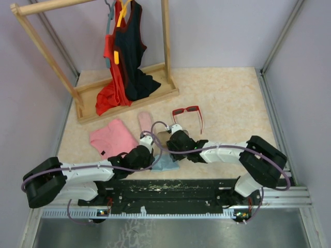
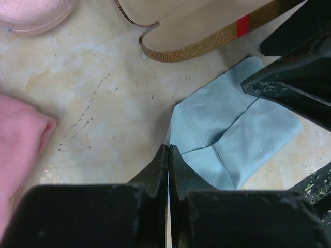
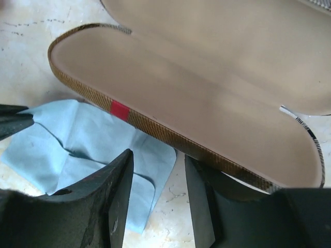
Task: Organize the sunglasses
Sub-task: Adjust the glasses cleaning cloth at the center of the board.
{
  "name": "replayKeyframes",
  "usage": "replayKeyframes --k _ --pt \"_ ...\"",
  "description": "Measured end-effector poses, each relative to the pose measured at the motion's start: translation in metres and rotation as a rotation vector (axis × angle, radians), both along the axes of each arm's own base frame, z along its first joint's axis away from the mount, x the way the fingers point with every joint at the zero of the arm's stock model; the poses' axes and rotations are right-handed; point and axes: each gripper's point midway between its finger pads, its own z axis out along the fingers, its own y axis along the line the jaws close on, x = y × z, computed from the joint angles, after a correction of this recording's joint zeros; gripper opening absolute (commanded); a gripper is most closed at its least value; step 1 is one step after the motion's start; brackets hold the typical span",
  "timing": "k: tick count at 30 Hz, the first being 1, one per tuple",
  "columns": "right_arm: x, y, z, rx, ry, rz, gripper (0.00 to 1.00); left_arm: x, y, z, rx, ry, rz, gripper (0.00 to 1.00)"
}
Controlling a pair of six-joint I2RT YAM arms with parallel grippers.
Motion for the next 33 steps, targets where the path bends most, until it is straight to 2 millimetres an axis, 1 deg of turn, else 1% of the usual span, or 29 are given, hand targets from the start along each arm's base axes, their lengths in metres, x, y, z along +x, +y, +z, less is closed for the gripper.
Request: replayKeyframes --k 8,12,15,18,20,24,28,31,32,33 --pt "0.008 0.007 -0.002 -0.081 -0.016 0.006 0.43 -0.003 0.003 -0.003 0.0 0.005 -0.004 0.0" --pt "0.002 0.011 -0.002 -0.126 -0.008 0.028 0.43 -0.003 0.003 -0.003 -0.001 0.005 -0.004 0.0" --pt "-0.005 0.01 -0.003 -0.146 0.004 0.045 0.43 -0.003 0.002 -0.002 -0.005 0.003 -0.004 0.0" --pt "-0.007 0.009 -0.003 -0.157 0.012 0.048 0.42 -0.003 0.002 -0.002 -0.007 0.005 -0.007 0.0" --pt "-0.007 0.009 -0.003 -0.159 0.013 0.048 0.4 -0.003 0.001 -0.002 -0.011 0.005 -0.009 0.0" --pt "-0.007 0.007 -0.004 -0.172 0.018 0.047 0.3 -0.003 0.0 -0.001 -0.018 0.002 -0.01 0.0" --pt "-0.005 0.01 -0.005 -0.185 0.021 0.043 0.16 -0.003 0.0 0.0 -0.02 0.002 -0.01 0.0" --pt "-0.004 0.01 -0.005 -0.184 0.02 0.041 0.04 -0.003 0.0 -0.001 -0.022 0.004 -0.011 0.0" --pt "-0.004 0.01 -0.005 -0.184 0.019 0.042 0.01 -0.004 -0.001 -0.001 -0.022 0.005 -0.012 0.0" --pt "-0.004 0.011 -0.005 -0.182 0.019 0.042 0.0 -0.004 -0.001 -0.001 -0.023 0.006 -0.013 0.0"
